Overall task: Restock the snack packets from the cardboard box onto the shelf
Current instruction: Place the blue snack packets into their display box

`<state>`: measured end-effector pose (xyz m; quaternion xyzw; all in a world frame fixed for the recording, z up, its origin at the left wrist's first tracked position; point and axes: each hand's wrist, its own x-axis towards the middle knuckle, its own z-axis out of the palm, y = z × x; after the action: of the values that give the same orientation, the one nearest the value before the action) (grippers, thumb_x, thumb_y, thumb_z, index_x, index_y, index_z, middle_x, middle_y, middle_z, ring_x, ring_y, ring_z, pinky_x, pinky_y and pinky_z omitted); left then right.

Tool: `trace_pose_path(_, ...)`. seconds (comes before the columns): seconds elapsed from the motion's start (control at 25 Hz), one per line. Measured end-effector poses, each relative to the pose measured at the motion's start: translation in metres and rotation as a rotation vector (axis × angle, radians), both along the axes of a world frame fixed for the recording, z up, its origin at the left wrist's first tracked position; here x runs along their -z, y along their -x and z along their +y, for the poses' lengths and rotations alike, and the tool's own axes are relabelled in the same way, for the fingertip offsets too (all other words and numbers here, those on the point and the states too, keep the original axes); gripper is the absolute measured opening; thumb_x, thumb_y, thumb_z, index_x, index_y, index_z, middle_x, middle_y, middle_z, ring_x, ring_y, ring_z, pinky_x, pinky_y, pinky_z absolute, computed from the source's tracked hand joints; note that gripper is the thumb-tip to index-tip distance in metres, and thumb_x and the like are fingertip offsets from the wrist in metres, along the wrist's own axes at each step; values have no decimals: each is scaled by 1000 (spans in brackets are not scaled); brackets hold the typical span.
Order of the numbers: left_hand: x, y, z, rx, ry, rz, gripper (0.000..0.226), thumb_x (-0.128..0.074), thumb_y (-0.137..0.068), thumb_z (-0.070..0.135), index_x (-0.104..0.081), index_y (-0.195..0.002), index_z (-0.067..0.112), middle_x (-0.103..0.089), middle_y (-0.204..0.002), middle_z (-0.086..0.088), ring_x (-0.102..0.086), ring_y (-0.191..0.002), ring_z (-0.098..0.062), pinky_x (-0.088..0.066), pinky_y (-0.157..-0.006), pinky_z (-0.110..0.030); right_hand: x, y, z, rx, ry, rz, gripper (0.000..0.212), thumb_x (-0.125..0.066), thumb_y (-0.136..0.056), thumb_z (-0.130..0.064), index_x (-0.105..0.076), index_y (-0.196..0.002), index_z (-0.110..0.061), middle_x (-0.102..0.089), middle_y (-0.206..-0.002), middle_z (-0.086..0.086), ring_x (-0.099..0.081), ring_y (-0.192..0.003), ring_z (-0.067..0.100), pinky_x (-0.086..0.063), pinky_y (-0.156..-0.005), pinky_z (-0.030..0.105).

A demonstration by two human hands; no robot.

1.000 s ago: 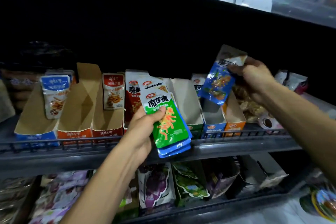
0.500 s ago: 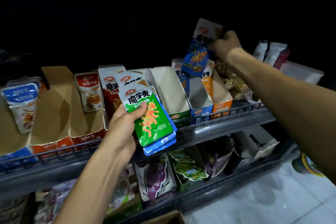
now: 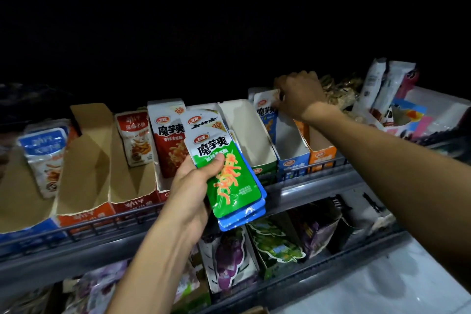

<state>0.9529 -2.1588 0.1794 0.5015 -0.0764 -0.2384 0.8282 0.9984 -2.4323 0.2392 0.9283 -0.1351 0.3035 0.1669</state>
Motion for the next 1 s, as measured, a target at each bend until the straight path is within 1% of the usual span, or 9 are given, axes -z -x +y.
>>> trace_pose_path(0.16,-3,-2,3,-22,13,2,28,-65,-90,8,-65,-117,13,-76,-105,-8,-73,-90,-24,-62,-73,-37,1,1,12,67,-101,-32,46,-59,-91,-37,-52,-127,-11,-56,-122,19,-50,-115,36,-37,-91,41)
trace_pose_path(0.24,-6,0,1,-38,25,8,27,-67,-89,9,-67,-116,13,-76,-104,-8,-73,-90,-25,-62,-71,-36,4,12,21,-32,-193,-91,37,-60,-89,-30,-55,-120,-11,-57,-118,17,-53,-109,36,-40,-85,40)
trace_pose_path(0.32,-9,2,0,-55,44,26,24,-69,-87,8,-68,-111,13,-77,-101,-8,-74,-83,-22,-62,-65,-34,7,31,40,-231,-369,-202,22,-63,-87,-27,-60,-105,-15,-62,-99,10,-59,-91,29,-43,-73,35)
trace_pose_path(0.4,-10,5,-1,-84,49,19,24,-70,-86,6,-69,-109,13,-77,-99,-8,-74,-76,-19,-61,-60,-33,8,56,77,-424,-801,-234,16,-65,-88,-31,-61,-92,-16,-62,-77,2,-57,-68,14,-43,-59,29)
trace_pose_path(0.48,-10,9,-2,-105,44,-17,27,-71,-85,2,-69,-110,13,-77,-96,-8,-74,-74,-19,-61,-62,-34,10,80,118,-500,-1280,-48,26,-66,-88,-39,-59,-93,-14,-62,-72,-3,-55,-58,7,-41,-50,24)
trace_pose_path(0.56,-10,14,-2,-92,39,-64,30,-68,-85,-2,-69,-111,14,-77,-94,-7,-74,-75,-20,-61,-65,-34,16,93,139,-516,-1510,96,23,-69,-87,-31,-58,-95,-12,-65,-66,-7,-60,-54,6,-41,-44,18)
trace_pose_path(0.72,-17,18,8,21,34,-74,27,-63,-89,0,-67,-114,10,-76,-102,-9,-72,-85,-21,-60,-79,-39,12,89,134,-480,-1619,-3,20,-69,-88,-24,-60,-98,-9,-71,-71,1,-68,-61,14,-48,-51,24)
trace_pose_path(0.84,-19,16,14,9,14,-91,26,-59,-93,3,-65,-117,12,-75,-109,-8,-71,-96,-22,-58,-88,-41,8,85,128,-431,-1659,-58,15,-67,-89,-23,-59,-95,-11,-71,-71,0,-65,-58,13,-44,-43,19)
trace_pose_path(1.0,-17,5,20,-207,42,-27,22,-56,-94,-1,-63,-110,13,-74,-92,-1,-71,-72,-12,-60,-73,-33,-14,79,115,-473,-1559,-309,15,-60,-92,-11,-60,-107,-11,-65,-74,-4,-57,-50,1,-36,-38,14)
